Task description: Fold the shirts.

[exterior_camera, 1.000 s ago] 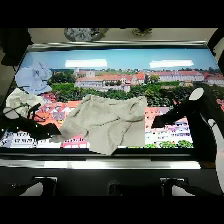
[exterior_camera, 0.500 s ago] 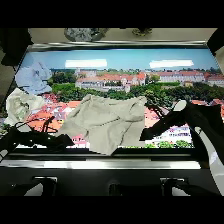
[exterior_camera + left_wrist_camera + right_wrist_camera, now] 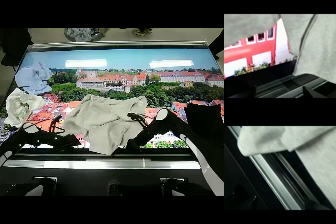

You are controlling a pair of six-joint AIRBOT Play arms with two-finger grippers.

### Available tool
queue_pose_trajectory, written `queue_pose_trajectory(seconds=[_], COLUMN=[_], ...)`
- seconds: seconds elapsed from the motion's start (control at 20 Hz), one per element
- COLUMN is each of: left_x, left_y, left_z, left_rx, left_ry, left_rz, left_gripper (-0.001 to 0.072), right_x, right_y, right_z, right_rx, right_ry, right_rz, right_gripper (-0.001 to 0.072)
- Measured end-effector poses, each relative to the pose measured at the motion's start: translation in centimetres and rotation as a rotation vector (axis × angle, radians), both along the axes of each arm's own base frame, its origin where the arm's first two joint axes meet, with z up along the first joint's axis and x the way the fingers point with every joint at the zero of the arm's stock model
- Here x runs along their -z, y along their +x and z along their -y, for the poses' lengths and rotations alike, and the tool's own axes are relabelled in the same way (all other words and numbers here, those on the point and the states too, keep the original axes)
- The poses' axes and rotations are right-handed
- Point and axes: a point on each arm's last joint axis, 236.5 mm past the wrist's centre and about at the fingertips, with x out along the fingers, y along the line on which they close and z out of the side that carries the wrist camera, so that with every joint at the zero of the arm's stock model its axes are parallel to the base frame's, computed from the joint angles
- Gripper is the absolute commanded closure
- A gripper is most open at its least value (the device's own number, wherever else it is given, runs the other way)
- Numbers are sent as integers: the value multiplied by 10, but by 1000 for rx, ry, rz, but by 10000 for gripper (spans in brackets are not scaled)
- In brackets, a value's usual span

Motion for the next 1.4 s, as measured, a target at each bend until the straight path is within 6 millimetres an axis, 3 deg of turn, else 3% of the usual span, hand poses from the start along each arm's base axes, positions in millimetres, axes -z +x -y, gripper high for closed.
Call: queue_pose_trajectory(seconds=[0.15,0.3,0.5,0.7,1.1,1.15,1.3,1.35,1.4], left_x=[-7,-7,-4,7,22,23,29,30,31], left_y=[20,35,45,48,58,59,60,60,60], left_z=[-47,-99,-138,-144,-117,-115,-115,-115,-114], left_rx=[-84,-204,-306,-298,-198,-194,-185,-184,-183], left_ry=[83,173,234,254,265,265,280,279,279], left_rz=[42,61,81,75,91,92,96,94,93], left_gripper=[36,36,35,35,46,138,521,600,614], right_x=[-1,0,-1,0,9,12,22,25,26], right_y=[-11,-5,6,17,21,16,6,6,6], right_z=[-26,-45,-58,-63,-68,-72,-85,-89,-93], right_rx=[-22,33,110,173,216,200,165,165,172], right_ry=[32,43,56,53,33,28,15,13,15], right_rz=[14,35,51,64,49,42,54,64,68], right_gripper=[16,17,17,17,17,17,17,17,17])
